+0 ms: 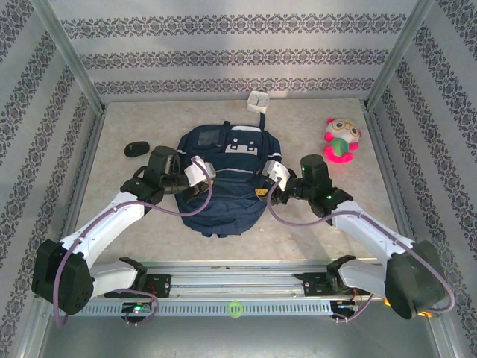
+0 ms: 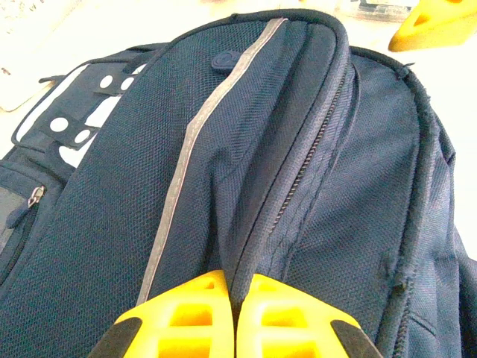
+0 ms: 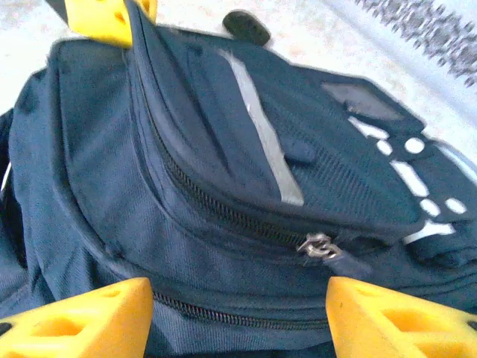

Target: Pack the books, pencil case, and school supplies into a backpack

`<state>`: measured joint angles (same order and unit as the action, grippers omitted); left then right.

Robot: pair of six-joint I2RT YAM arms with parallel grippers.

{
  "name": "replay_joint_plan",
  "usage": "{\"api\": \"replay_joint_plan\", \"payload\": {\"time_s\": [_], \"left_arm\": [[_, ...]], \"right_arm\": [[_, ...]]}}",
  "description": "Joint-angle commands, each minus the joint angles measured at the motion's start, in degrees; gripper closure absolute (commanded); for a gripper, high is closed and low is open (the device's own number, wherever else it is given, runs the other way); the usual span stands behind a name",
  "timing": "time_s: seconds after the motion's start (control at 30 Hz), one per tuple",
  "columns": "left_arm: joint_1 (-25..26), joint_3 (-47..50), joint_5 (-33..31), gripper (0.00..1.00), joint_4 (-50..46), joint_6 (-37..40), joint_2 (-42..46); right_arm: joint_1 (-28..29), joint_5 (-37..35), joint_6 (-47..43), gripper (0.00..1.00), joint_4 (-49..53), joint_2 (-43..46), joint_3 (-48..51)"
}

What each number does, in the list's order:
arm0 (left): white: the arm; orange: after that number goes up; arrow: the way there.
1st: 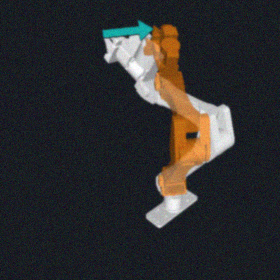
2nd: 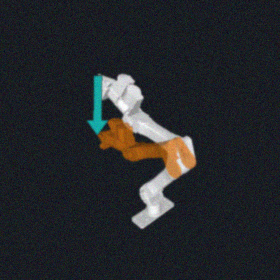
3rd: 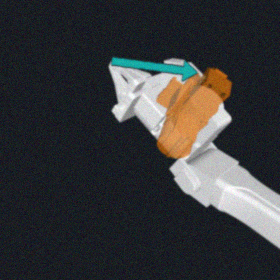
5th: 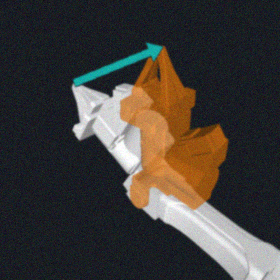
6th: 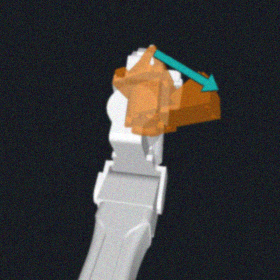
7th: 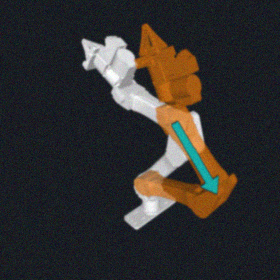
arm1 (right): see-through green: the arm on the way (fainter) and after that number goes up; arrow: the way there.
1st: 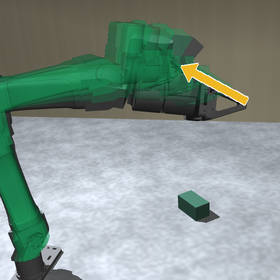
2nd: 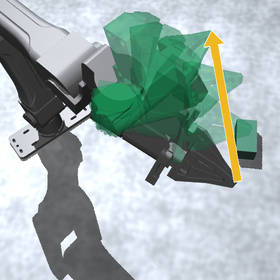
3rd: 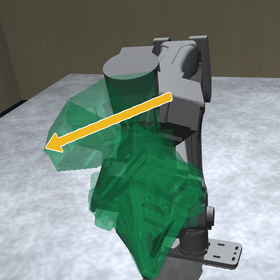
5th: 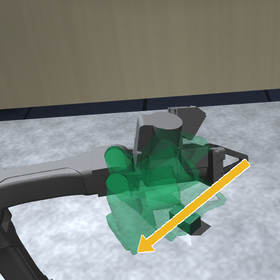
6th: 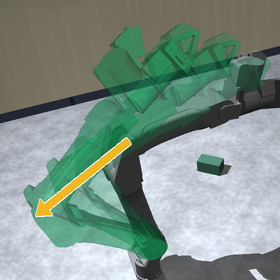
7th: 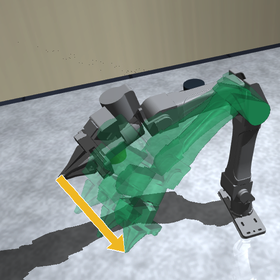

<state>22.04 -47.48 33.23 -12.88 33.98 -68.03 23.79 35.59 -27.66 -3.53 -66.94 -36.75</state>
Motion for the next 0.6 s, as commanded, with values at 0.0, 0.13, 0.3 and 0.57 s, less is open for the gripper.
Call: {"api": "replay_joint_plan", "payload": {"time_s": [0.0, 0.13, 0.3, 0.57], "left_arm": [[-0.7, -1.1, 5.3, 1.0, 7.2, -0.8, 3.0], [-0.8, -1.6, 6.3, 1.0, 7.1, -0.8, 2.6], [-0.8, -1.6, 8.0, 1.0, 7.1, -0.8, 2.7], [-0.8, -1.5, 6.4, 1.0, 7.3, -1.3, 1.6]], "right_arm": [[-0.3, 9.3, -3.0, 0.38, 1.0, -2.7, -3.5], [-0.3, 12.9, -3.4, 0.4, 0.9, -6.7, -6.0], [-0.1, 13.4, -4.5, 0.42, 0.8, -10.3, -7.9], [-0.2, 14.8, -5.2, 0.41, 1.0, -5.6, -6.1]]}}
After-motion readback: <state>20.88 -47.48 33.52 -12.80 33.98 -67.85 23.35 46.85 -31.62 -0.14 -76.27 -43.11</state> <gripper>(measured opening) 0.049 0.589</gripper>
